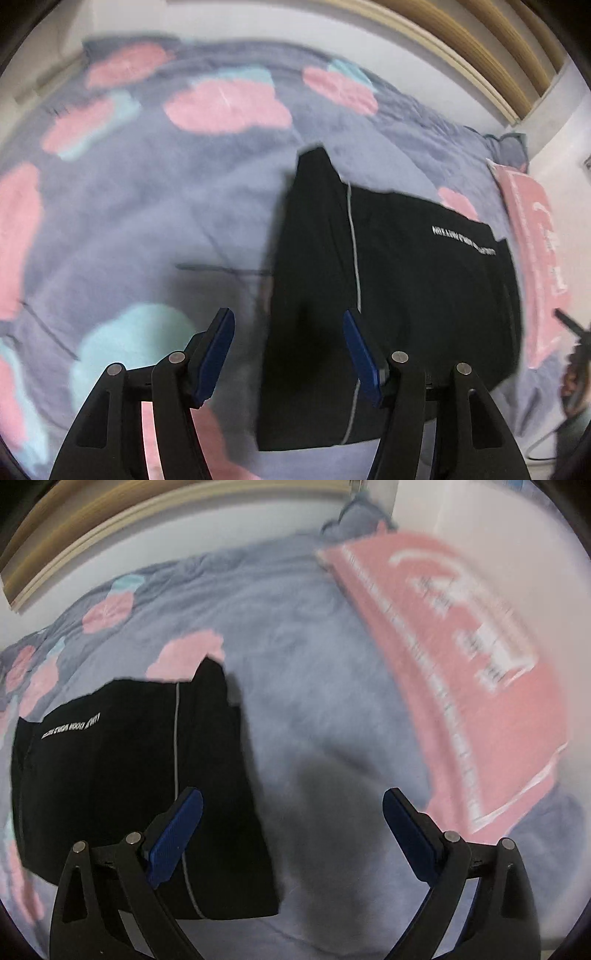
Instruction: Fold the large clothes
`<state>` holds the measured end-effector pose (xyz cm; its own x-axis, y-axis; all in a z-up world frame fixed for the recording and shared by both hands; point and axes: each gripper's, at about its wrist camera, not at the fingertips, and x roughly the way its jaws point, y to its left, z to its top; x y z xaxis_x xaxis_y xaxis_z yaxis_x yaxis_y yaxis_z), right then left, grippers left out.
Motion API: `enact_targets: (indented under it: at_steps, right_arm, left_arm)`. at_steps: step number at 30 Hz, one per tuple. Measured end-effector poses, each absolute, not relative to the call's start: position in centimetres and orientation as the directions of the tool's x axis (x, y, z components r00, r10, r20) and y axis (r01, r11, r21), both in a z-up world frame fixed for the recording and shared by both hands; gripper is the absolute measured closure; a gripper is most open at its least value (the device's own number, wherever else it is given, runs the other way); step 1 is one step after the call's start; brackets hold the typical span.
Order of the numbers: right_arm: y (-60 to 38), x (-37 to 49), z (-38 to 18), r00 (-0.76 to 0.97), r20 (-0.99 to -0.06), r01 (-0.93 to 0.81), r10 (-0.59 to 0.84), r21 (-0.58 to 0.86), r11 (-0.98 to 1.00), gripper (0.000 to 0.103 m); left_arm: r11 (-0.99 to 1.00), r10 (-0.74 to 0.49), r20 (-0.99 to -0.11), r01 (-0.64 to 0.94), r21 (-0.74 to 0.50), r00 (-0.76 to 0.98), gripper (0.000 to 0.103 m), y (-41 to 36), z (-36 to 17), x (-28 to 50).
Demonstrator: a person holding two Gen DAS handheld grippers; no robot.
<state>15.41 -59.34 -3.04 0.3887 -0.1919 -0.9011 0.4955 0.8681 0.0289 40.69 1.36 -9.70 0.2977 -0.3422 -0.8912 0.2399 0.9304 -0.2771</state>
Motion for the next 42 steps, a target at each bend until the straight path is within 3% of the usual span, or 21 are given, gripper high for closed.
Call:
enact_targets:
  at_steps: [6,13,17,26,28,31,36,42]
  right_arm:
    - [-58.6,17.0,-9.2,0.298,-0.954,0.448,-0.024,0.118,0.886,0.004]
    - [-59.3,17.4,-14.0,0.321,-0.913,0.418,0.251,0.374,0.828,0.004]
    - [-59.0,17.8,-15.8,0.297,-0.913,0.390,0.279,0.382,0.838,0.004]
    - [-60.0,17.7,-16.9,0.349,-0.818,0.347,0.458,0.566,0.747,0.009]
    - [-59.6,17.5,-16.5,0.345,-0.813,0.325,0.469,0.572,0.753,0.009]
    - [-59.0,17.6,-16.8,0.322,-0.817,0.306,0.478,0.568,0.764,0.008]
    - [-57.1,18.9,-18.7,0.263,-0.822,0.298,0.505,0.567,0.768,0.008]
    - [-55.1,20.8,-20.0,0.261,-0.800,0.251,0.541,0.597,0.762,0.009]
  left_arm:
    - [0.876,-0.476,-0.868,0.172,-0.451,0.143,0.040,1.4,-16.0,42.4]
    - [0.814,-0.575,-0.817,0.119,-0.568,0.038,0.040,0.9,-20.1,43.3]
    - [0.785,-0.616,-0.787,0.088,-0.613,0.016,0.040,0.8,-21.1,43.4]
    - [0.677,-0.735,-0.677,0.038,-0.735,-0.016,0.040,1.3,-20.8,43.6]
    - [0.651,-0.758,-0.652,0.026,-0.759,-0.023,0.035,1.6,-20.3,43.6]
    - [0.657,-0.753,-0.657,0.022,-0.754,-0.030,0.026,1.1,-20.2,43.5]
    - [0.683,-0.727,-0.681,0.009,-0.730,-0.091,0.025,-0.6,-22.4,43.8]
    - [0.638,-0.763,-0.633,0.010,-0.770,-0.132,0.026,-3.1,-24.4,44.0]
